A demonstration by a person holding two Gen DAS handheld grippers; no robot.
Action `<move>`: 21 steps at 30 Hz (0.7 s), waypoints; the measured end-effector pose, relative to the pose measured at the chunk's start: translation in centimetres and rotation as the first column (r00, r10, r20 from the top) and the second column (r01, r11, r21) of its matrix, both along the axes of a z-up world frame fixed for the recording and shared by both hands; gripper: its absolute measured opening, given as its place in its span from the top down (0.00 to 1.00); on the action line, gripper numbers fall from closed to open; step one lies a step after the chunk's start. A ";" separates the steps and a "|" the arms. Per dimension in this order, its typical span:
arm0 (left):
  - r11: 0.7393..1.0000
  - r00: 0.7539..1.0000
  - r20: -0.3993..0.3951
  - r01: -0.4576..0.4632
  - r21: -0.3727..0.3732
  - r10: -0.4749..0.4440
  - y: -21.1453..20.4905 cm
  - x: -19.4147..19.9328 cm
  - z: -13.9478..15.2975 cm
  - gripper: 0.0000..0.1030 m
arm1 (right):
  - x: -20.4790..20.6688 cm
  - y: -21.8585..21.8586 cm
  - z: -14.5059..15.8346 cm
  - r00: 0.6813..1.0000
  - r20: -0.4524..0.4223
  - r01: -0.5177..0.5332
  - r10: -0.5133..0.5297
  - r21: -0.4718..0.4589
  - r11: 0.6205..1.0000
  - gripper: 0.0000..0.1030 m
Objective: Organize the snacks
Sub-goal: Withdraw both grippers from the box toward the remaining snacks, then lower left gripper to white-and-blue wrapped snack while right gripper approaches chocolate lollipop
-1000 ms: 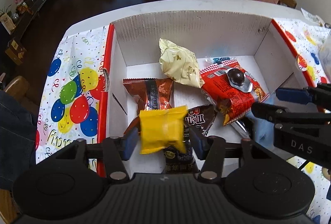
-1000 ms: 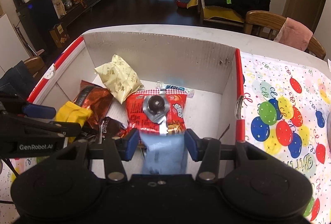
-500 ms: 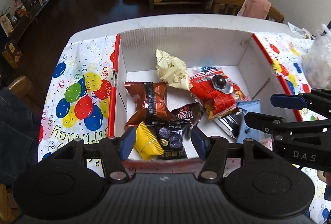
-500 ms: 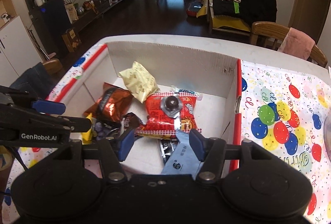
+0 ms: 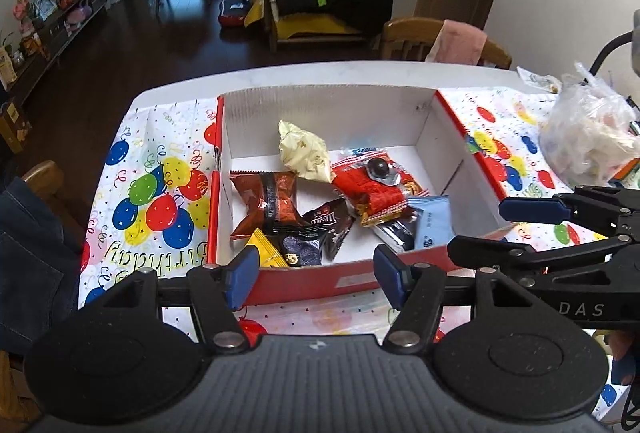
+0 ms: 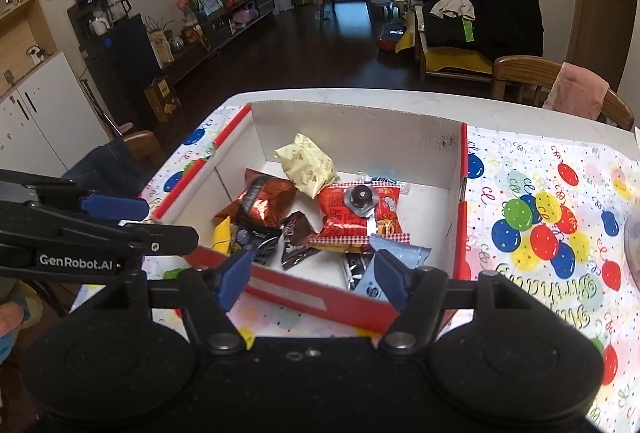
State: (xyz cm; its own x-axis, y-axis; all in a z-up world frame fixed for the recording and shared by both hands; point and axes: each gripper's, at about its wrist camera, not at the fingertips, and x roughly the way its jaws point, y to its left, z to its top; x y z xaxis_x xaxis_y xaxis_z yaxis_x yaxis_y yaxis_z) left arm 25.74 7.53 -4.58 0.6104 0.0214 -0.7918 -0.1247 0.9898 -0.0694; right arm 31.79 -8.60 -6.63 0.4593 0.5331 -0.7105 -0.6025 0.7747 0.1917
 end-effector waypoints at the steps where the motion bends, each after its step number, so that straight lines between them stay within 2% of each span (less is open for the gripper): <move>1: 1.000 1.000 0.005 0.003 -0.002 -0.003 -0.1 -0.3 0.1 0.39 | -0.3 -0.2 0.1 1.000 0.001 -0.001 0.001 0.005 1.000 0.32; 7: 1.000 1.000 0.026 0.011 -0.019 -0.011 -0.3 -2.1 0.4 0.38 | -2.3 -1.4 0.5 1.000 0.004 -0.018 0.018 0.037 0.999 0.25; 10: 1.000 0.999 0.045 0.018 -0.025 -0.017 -0.5 -3.2 0.2 0.29 | -3.5 -1.8 0.5 0.999 0.017 -0.035 0.034 0.038 0.999 0.22; 21: 0.997 0.999 0.028 0.037 -0.064 -0.036 -1.3 -5.6 -1.6 0.27 | -6.6 -3.4 -1.2 0.997 0.041 -0.065 0.065 0.008 0.998 0.13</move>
